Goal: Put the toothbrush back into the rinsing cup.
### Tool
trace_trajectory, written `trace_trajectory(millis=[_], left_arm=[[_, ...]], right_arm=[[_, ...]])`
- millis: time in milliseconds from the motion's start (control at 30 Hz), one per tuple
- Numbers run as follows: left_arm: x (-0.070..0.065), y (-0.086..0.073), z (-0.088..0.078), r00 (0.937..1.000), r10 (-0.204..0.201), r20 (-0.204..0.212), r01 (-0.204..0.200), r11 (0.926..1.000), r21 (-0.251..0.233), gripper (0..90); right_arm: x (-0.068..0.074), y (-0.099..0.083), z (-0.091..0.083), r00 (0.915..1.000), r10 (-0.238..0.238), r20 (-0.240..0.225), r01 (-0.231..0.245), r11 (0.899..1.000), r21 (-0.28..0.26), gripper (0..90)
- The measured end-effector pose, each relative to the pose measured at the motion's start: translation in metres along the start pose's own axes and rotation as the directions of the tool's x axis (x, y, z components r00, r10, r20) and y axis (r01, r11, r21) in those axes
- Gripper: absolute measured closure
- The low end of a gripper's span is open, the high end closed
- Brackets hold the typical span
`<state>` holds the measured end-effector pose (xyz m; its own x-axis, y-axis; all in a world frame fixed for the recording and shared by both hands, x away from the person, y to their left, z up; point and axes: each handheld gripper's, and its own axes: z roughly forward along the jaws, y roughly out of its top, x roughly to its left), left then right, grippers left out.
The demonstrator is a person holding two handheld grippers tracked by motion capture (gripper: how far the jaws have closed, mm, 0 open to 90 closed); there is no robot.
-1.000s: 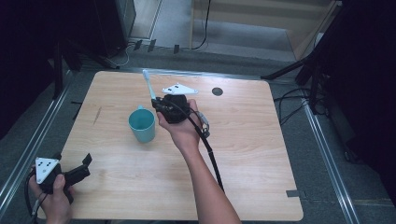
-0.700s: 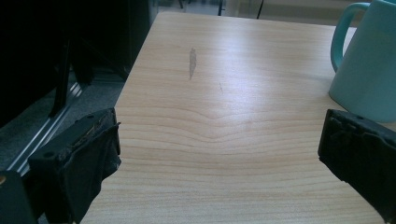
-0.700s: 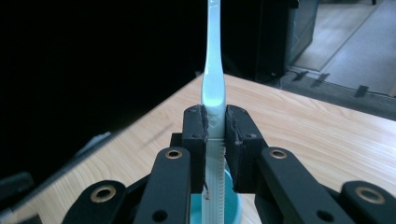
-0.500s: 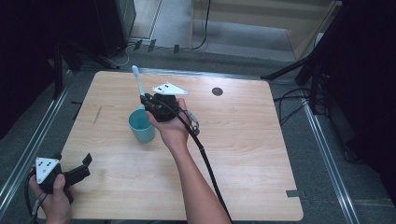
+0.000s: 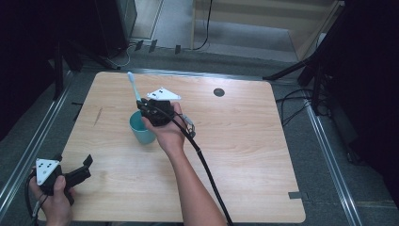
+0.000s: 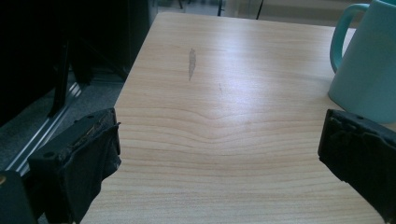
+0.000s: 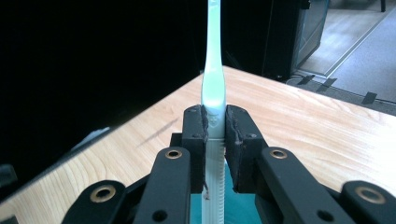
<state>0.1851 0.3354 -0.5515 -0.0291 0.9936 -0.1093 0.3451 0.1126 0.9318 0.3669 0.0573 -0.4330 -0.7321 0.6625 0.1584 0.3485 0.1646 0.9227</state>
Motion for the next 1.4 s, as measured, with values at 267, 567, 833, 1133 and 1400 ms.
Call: trace_trajectory(millis=[267,567,833,1133,1400], left_arm=[[0.0,0.0,0.0,1.0,0.001,-0.002,-0.001,1.0,-0.001,0.0],[0.0,0.0,0.0,1.0,0.001,-0.001,-0.001,1.0,-0.002,0.0],[0.0,0.0,0.0,1.0,0.008,-0.002,-0.008,1.0,-0.002,0.0],[-0.001,0.0,0.001,1.0,0.008,-0.002,-0.008,1.0,0.001,0.0],[-0.001,0.0,0.001,1.0,0.008,-0.003,-0.008,1.0,0.0,0.0]], right_arm=[[0.008,-0.017,0.011,0.9993,-0.038,-0.005,0.038,0.999,0.038,79.1],[0.007,-0.038,0.02,0.9991,-0.041,0.007,0.04,0.995,0.094,79.1],[0.004,-0.046,0.025,0.9993,-0.038,0.008,0.036,0.989,0.14,78.8],[0.004,-0.043,0.018,0.9996,-0.022,-0.017,0.023,0.994,0.109,75.0],[-0.007,-0.033,-0.004,0.9999,-0.009,0.007,0.009,0.999,0.036,59.4]])
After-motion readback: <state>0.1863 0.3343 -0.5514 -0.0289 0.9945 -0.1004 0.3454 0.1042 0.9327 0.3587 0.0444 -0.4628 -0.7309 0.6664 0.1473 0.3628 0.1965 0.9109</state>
